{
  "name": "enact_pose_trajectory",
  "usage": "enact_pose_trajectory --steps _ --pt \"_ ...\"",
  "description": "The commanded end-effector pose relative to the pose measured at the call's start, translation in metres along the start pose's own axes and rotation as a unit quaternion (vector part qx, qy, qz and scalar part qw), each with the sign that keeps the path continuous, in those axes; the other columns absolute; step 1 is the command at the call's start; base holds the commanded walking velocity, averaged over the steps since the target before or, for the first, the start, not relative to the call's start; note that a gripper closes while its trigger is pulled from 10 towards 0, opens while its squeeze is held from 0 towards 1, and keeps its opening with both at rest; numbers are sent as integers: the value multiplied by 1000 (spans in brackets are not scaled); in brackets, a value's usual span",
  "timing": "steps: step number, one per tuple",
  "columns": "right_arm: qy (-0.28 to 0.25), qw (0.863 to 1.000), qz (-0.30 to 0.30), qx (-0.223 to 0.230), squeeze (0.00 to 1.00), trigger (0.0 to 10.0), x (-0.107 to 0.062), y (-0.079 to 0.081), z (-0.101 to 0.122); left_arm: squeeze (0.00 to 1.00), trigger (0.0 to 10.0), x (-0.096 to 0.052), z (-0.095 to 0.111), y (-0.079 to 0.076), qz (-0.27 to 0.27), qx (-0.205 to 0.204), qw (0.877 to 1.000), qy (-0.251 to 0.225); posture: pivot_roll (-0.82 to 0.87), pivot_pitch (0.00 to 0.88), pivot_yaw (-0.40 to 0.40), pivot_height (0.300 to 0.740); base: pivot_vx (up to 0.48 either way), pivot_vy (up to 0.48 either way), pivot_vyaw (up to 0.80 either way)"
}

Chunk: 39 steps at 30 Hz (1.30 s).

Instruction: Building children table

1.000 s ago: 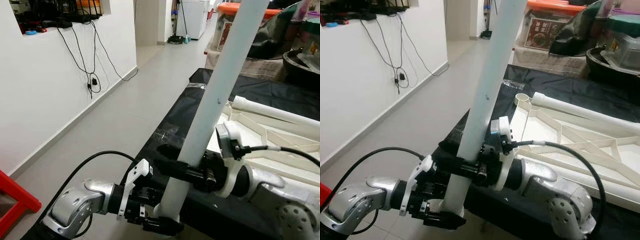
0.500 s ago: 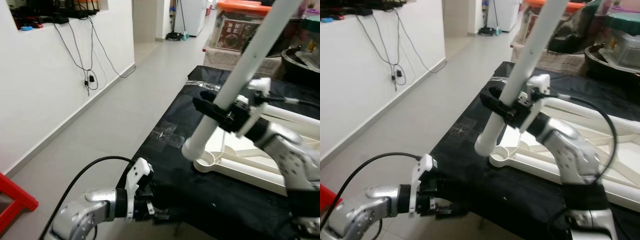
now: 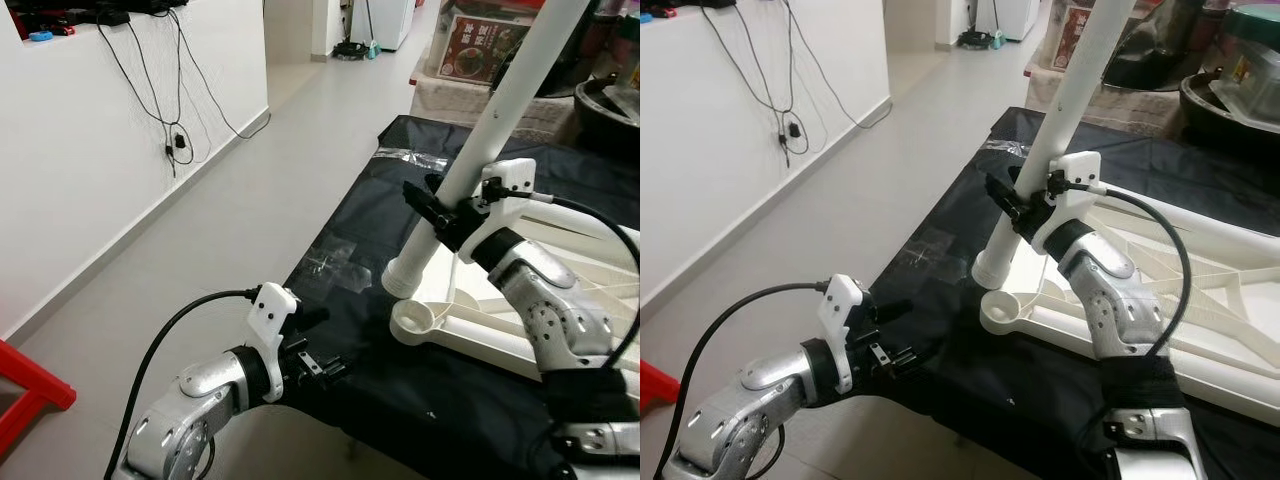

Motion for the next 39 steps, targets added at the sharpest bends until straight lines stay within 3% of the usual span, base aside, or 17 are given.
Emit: enact_pose_trajectory --steps 1,9,13,17,19,29,36,39 --pt "-9 1000 -5 -6 0 10000 -1 -5 3 0 10000 1 -5 0 10 -9 1000 6 91 86 -65 740 315 -360 0" --pt "9 998 53 21 0 10000 4 11 -1 0 10000 2 -11 -10 12 -15 1000 15 91 88 -69 740 0 0 0" --pt "29 990 122 63 0 10000 -2 27 -3 0 10000 0 -11 -11 15 -12 1000 18 97 92 -73 740 0 0 0" --pt "36 987 138 71 0 10000 -4 30 -4 0 10000 0 -12 -11 14 -12 1000 19 98 93 -73 740 0 0 0" --pt "46 980 174 80 0 10000 -8 36 -3 0 10000 -1 -12 -13 14 -12 1000 20 98 94 -74 740 0 0 0" --pt "45 973 208 90 0 10000 -5 38 6 0 10000 0 -12 -15 12 -11 1000 21 96 107 -74 740 0 0 0" --pt "65 967 228 88 0 10000 -6 43 1 0 10000 -1 -11 -15 15 -12 1000 21 97 117 -77 740 0 0 0" --pt "83 969 221 75 0 10000 -6 38 -6 0 10000 -2 -10 -15 15 -12 1000 21 100 127 -77 740 0 0 0"
Point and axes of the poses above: a point about 5 cm out from each wrist's last joint towards the gripper, its own x axis pointing out of the wrist towards the gripper, its own z axis along the axis of the wrist's last joint, y = z × x, the point moved 4 cm from there along x, pointing out of the wrist towards the gripper, and after that the axes turned 13 degrees about x, right-handed, at the moved point
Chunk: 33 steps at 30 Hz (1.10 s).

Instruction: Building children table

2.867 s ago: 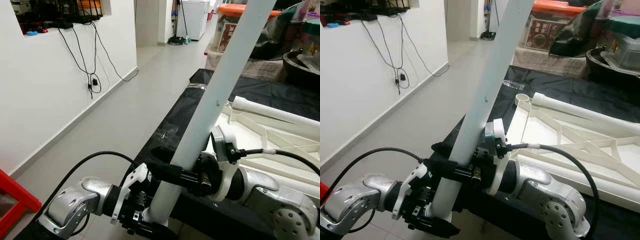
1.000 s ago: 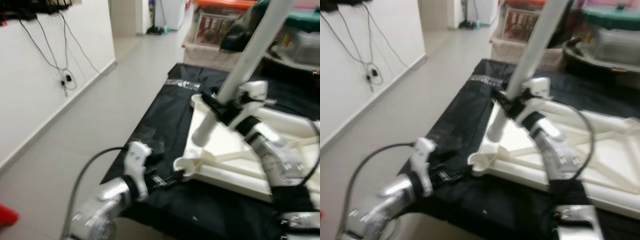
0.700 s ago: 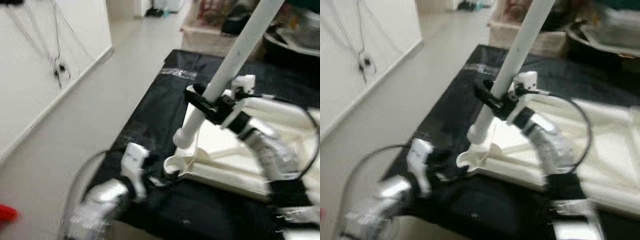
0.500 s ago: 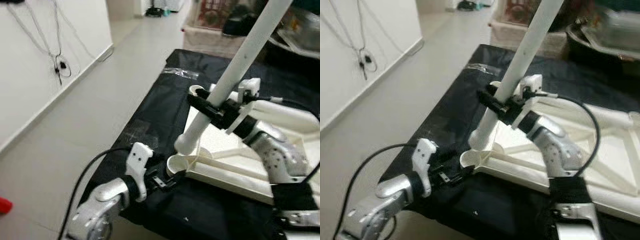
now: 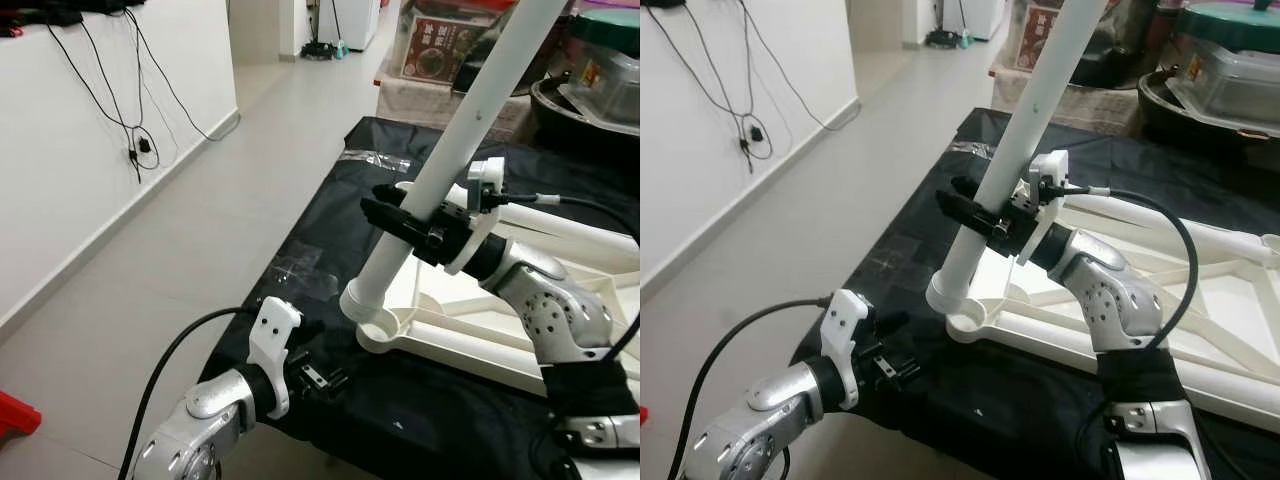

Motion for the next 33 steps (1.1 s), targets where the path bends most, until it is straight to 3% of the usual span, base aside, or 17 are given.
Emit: enact_pose_trajectory --steps 1,12,17,21,33 --pt "17 1000 -4 -11 0 10000 0 -3 -1 0 10000 -1 0 -3 -3 -2 1000 3 100 127 -77 740 0 0 0" --pt "66 998 6 -21 0 10000 -5 -14 -12 0 10000 -9 4 -10 -16 -17 1000 5 116 168 -75 740 0 0 0" --pt "82 996 20 -5 0 10000 -15 -19 -11 0 10000 -21 2 -13 -23 -22 999 17 135 194 -65 740 0 0 0" --pt "76 996 45 18 0 10000 -20 -15 -14 0 10000 -26 0 -14 -23 -22 999 27 146 213 -56 740 0 0 0" --pt "93 991 95 27 0 10000 -22 -6 -33 0 10000 -39 2 -18 -26 -22 998 43 166 247 -45 740 0 0 0"
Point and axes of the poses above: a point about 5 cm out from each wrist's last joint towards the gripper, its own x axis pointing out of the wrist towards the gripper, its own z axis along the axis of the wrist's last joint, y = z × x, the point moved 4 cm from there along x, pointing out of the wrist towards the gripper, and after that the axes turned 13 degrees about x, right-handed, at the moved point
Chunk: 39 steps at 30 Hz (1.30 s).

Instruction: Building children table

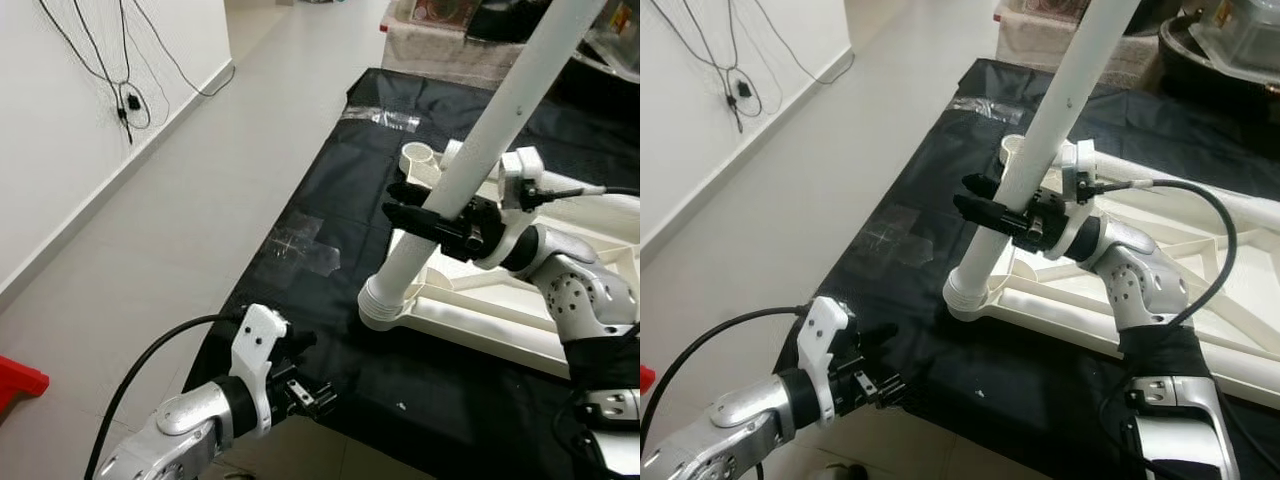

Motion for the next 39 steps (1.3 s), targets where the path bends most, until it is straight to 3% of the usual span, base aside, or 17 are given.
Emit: enact_pose_trajectory --steps 1,10,15,20,29,39 --pt "49 997 -10 55 0 10000 -1 -6 -39 0 10000 -5 0 -3 -4 -1 1000 7 166 247 -45 740 0 0 0" --pt "90 995 -15 34 0 10000 0 -12 -47 0 10000 -7 -1 -5 -4 -4 1000 12 164 245 -49 740 0 0 0" --pt "134 991 7 20 0 10000 0 -11 -49 0 10000 -7 -1 -7 -5 -6 1000 15 160 238 -55 740 0 0 0" --pt "186 982 42 -2 0 10000 11 -4 -58 0 10000 -6 0 -8 -7 -4 1000 14 154 228 -60 740 0 0 0" --pt "186 981 50 -6 0 10000 27 -6 -64 0 10000 -4 0 -10 -8 -2 1000 13 153 213 -67 740 0 0 0" --pt "161 987 26 4 0 10000 30 -9 -67 0 10000 -2 0 -11 -10 0 1000 12 144 207 -72 740 0 0 0"
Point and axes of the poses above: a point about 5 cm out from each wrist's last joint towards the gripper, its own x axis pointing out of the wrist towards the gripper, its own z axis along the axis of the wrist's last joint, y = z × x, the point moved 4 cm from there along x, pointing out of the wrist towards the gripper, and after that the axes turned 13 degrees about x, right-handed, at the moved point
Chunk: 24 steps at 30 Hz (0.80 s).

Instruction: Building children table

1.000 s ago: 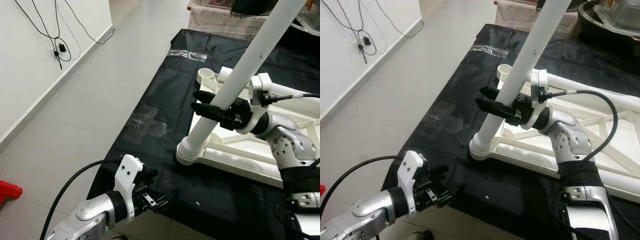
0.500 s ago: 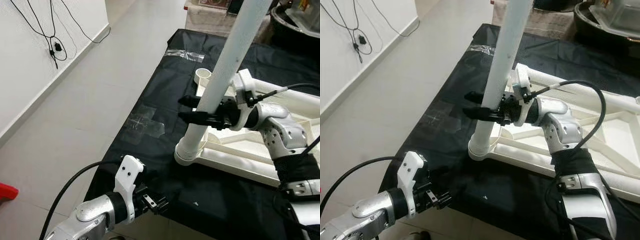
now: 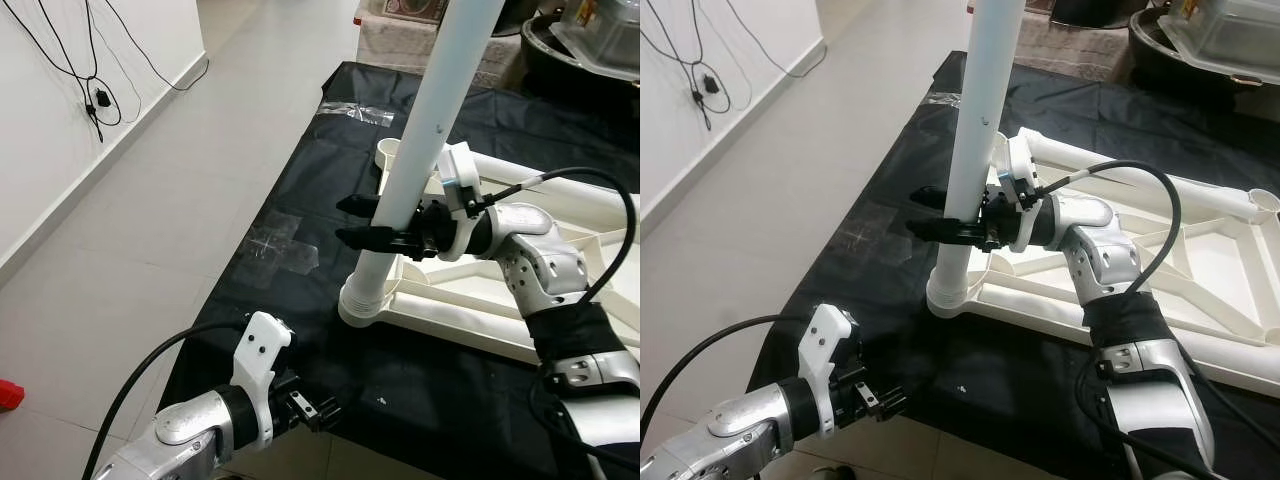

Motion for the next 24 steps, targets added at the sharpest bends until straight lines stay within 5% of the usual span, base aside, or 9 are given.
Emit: enact_pose_trajectory --steps 1,14,18,20,21,24 --pt "42 994 -55 90 0 10000 -2 -8 -51 0 10000 1 -2 -3 -3 -2 1000 3 145 208 -71 740 0 0 0" --pt "-1 974 -214 79 0 10000 -14 -22 -50 0 10000 6 0 -1 -3 2 1000 -4 130 202 -69 740 0 0 0" --pt "-31 947 -315 52 0 10000 -22 -25 -42 0 10000 10 1 4 3 4 1000 -8 121 195 -64 740 0 0 0" --pt "-55 921 -382 50 0 10000 -31 -28 -38 0 10000 12 2 5 5 7 1000 -11 116 189 -61 740 0 0 0" --pt "-55 921 -382 50 0 10000 -31 -28 -38 0 10000 12 2 5 5 7 1000 -11 116 189 -61 740 0 0 0" --pt "-77 882 -464 38 0 10000 -43 -30 -35 0 10000 16 2 8 6 9 1000 -13 106 177 -53 740 0 0 0"
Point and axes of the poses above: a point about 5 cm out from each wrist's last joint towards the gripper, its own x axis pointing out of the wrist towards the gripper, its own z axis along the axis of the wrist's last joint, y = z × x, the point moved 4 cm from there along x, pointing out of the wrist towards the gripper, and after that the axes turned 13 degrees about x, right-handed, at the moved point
